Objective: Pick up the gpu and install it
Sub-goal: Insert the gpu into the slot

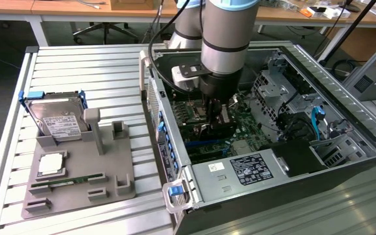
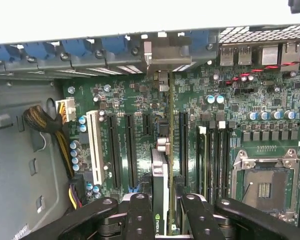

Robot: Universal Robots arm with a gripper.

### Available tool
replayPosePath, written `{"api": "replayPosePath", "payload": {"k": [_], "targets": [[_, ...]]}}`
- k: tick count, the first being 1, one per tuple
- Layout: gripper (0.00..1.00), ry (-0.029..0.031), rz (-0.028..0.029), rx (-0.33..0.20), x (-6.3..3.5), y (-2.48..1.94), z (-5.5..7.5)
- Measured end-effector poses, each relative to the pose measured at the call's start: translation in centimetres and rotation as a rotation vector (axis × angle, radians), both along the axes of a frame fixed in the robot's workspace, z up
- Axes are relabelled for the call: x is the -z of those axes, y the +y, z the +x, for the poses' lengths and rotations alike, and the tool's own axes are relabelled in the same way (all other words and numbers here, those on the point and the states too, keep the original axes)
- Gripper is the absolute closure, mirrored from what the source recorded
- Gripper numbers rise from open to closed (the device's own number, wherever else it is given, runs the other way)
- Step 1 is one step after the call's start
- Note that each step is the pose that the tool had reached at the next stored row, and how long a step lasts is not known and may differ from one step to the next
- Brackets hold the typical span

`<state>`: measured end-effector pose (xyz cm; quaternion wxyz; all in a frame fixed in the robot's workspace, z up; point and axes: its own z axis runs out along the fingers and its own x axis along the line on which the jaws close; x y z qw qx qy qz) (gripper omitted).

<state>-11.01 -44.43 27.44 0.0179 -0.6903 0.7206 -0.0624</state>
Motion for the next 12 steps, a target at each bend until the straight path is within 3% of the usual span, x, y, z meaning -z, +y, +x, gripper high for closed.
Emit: {"api": "replayPosePath", "payload": {"k": [1,2,3,4,5,6,7,8,9,10,12], "targets": [[0.73,0.0,0.0002,0.0,0.01,0.0,-0.1],[0.73,0.0,0.0138,0.0,0.03,0.0,-0.2],[0.73,0.0,0.0833,0.0,0.03,-0.07,-0.3],[0.73,0.0,0.0952,0.0,0.03,-0.22,-0.3],[0.73,-0.0001,0.0939,0.0,0.03,-0.31,-0.3],[0.73,0.0001,0.056,-0.003,0.03,-0.37,-0.3],[0.73,0.0004,0.0145,-0.01,0.03,-0.38,-0.3],[0.73,0.0029,0.005,-0.011,0.03,-0.38,0.2],[0.73,0.0038,0.0186,-0.011,-0.09,-0.4,0.6],[0.73,0.0035,0.0275,-0.012,-0.74,-0.41,0.7],[0.73,0.0065,0.0313,-0.012,-0.75,-0.41,1.6]]}}
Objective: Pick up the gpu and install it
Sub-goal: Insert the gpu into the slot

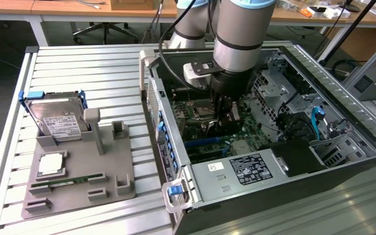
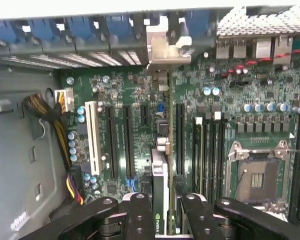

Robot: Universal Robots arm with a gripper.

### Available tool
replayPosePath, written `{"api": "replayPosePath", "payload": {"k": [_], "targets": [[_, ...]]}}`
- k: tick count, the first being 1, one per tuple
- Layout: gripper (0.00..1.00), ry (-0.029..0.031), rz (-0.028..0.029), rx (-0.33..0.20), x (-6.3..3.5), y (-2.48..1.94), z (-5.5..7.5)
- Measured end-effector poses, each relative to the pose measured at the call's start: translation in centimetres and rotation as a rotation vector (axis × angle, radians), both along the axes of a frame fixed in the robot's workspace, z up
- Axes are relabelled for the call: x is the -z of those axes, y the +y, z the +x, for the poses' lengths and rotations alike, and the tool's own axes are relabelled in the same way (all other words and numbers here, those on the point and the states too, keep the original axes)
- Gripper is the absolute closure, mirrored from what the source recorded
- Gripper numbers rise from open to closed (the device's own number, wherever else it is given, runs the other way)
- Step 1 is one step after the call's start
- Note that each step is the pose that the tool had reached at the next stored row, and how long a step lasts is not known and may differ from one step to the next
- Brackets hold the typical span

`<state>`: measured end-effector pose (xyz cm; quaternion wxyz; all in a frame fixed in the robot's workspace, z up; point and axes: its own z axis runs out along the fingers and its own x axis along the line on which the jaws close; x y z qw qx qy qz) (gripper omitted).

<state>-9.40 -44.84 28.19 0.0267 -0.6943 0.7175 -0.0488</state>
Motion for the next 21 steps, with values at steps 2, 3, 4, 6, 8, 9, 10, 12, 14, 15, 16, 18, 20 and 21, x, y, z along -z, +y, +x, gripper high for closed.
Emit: {"api": "replayPosePath", "payload": {"k": [2,3,4,6,8,9,10,12,14,15,16,18,20,21], "targets": [[0.73,0.0019,0.0004,-0.001,0.0,0.0,0.6],[0.73,0.002,0.0005,-0.001,0.0,0.0,0.6],[0.73,0.002,0.0004,-0.001,0.0,0.0,0.6],[0.73,0.002,0.0005,-0.001,0.0,0.0,0.6],[0.73,0.002,-0.0005,-0.001,0.0,0.0,0.6],[0.73,0.002,-0.0049,-0.001,0.0,0.01,0.6],[0.73,0.0021,-0.005,-0.001,0.0,0.0,0.6],[0.73,0.0021,-0.0051,-0.001,0.0,0.0,0.6],[0.73,0.002,-0.0051,-0.001,0.0,0.0,0.6],[0.73,0.002,-0.0055,-0.001,0.01,0.27,0.6],[0.73,0.002,-0.0055,-0.001,0.04,0.41,0.5],[0.73,0.002,-0.0057,-0.001,0.16,0.42,0.1],[0.73,0.0013,-0.0072,-0.001,0.35,0.42,-0.5],[0.73,0.001,-0.008,-0.001,0.41,0.42,-0.7]]}}
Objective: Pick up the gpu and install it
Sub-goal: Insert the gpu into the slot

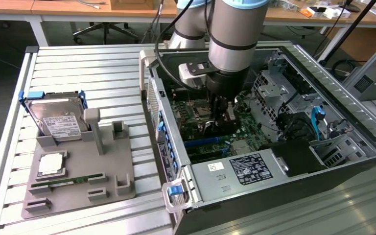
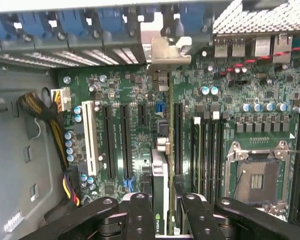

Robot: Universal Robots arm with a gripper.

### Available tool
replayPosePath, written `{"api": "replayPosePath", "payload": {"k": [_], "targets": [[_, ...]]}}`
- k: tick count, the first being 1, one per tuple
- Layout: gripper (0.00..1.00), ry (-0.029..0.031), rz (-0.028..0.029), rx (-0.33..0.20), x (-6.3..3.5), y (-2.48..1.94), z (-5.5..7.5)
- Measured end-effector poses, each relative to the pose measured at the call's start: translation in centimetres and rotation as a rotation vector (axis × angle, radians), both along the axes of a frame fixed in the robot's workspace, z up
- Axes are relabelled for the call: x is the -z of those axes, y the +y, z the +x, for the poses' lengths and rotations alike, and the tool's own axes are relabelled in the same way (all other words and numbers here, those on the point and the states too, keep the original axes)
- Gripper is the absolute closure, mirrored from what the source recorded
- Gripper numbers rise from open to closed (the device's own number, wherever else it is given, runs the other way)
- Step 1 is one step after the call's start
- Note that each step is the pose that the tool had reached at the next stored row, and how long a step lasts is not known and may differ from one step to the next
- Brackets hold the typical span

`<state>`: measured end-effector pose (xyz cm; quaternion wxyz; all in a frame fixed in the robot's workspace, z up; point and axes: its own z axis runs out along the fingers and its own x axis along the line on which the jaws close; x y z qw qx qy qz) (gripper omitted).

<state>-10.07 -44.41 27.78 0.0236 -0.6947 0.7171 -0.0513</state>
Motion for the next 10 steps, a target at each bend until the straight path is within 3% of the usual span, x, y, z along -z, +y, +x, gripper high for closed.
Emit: {"api": "replayPosePath", "payload": {"k": [6,10], "targets": [[0.73,-0.0042,-0.001,0.0,0.19,0.0,-1.3],[0.73,-0.0046,-0.001,0.0,0.2,-0.02,-1.4]]}}
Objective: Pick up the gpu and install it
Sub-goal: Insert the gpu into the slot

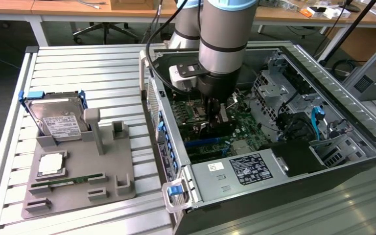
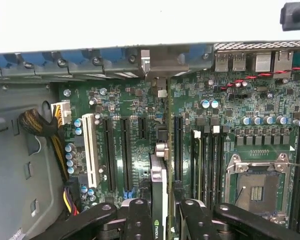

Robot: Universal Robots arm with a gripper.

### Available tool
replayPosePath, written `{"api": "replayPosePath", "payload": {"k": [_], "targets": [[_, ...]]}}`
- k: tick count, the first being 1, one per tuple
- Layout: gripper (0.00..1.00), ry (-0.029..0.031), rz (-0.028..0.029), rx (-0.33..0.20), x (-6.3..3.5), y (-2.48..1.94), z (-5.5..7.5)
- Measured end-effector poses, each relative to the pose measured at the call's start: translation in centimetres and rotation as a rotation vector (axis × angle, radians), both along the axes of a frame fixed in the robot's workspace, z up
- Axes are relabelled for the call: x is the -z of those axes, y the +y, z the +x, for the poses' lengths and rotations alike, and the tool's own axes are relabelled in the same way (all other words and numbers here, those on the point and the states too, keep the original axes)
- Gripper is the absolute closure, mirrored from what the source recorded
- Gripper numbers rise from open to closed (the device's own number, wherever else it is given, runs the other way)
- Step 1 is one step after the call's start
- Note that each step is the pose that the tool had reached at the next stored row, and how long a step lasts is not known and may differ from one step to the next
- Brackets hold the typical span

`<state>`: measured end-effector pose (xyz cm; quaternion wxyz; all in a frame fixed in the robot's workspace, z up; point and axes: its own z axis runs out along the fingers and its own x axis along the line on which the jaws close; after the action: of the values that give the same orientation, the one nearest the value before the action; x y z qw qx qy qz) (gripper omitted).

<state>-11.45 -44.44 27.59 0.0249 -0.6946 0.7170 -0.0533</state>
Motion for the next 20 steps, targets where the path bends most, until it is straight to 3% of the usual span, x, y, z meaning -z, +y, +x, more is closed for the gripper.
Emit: {"api": "replayPosePath", "payload": {"k": [2,20], "targets": [[0.73,0.0001,0.0,0.0,0.0,-0.25,-0.01],[0.73,-0.0001,0.0039,0.005,0.3,-0.3,-0.02]]}}
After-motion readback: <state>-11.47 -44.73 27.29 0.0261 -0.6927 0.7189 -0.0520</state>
